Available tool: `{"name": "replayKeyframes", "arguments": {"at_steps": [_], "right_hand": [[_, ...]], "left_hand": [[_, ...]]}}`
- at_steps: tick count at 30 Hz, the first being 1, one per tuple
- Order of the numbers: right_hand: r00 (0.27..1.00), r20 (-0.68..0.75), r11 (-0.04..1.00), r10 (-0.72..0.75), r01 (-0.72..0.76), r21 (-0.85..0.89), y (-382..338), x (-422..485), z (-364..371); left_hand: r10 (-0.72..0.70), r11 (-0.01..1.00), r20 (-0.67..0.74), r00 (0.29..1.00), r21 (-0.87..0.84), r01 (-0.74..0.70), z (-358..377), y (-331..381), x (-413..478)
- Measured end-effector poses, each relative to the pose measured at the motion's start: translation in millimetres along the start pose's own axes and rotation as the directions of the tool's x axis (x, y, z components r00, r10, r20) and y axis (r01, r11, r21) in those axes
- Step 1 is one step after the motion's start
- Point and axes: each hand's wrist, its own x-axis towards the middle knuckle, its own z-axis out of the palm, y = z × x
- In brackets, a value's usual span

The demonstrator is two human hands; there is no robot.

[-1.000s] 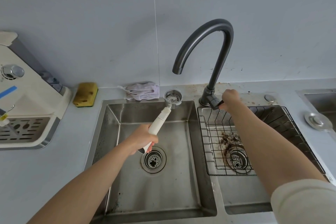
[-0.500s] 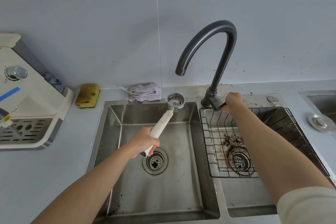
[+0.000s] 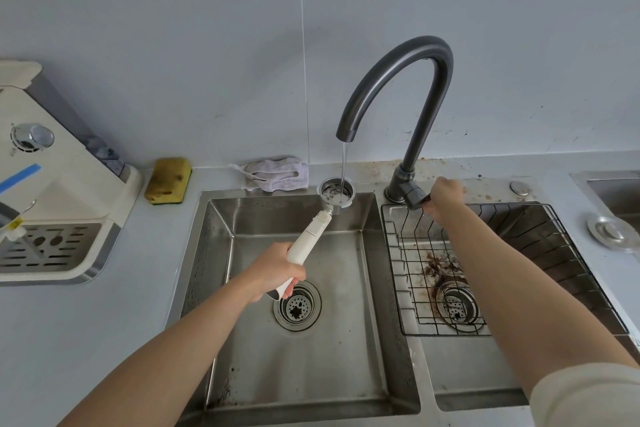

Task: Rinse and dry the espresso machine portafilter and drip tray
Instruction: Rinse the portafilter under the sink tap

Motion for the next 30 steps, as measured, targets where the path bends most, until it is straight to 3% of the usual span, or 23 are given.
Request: {"name": "replayKeyframes", "arguments": {"at_steps": [4,8,12,18,22,30], "right_hand": [[0.999,0.02,0.991,0.031,-0.028,-0.133,8,-14,2],[0.965,0.242,0.99,0.097,-0.07,-0.121,24,-49,16],[0.823,0.541,0.984,0.174,-0.124,-0.127,46,-89,33],[0.641,0.76,0.987,0.104,-0.159,-0.001,66,-121,56],[0.672,0.739,0.985,0.048,-0.153,0.076,67,-124,62],[0.736,0.677,0.997,0.006,-0.06,0.056,61,-131,64]], "left_hand": [[0.005,1.0,0.01,1.0,-0.003,-0.005,0,0,-2],[0.009,1.0,0.016,1.0,-0.007,-0.009,1,-2,-4],[0.018,0.999,0.028,0.999,-0.047,-0.017,1,-4,-8],[0.029,0.988,0.065,0.997,-0.154,-0.019,8,-2,-15],[0.032,0.974,0.099,0.995,-0.225,-0.009,11,-5,-18],[0.057,0.938,0.116,0.992,-0.346,-0.014,19,-6,-18]]}}
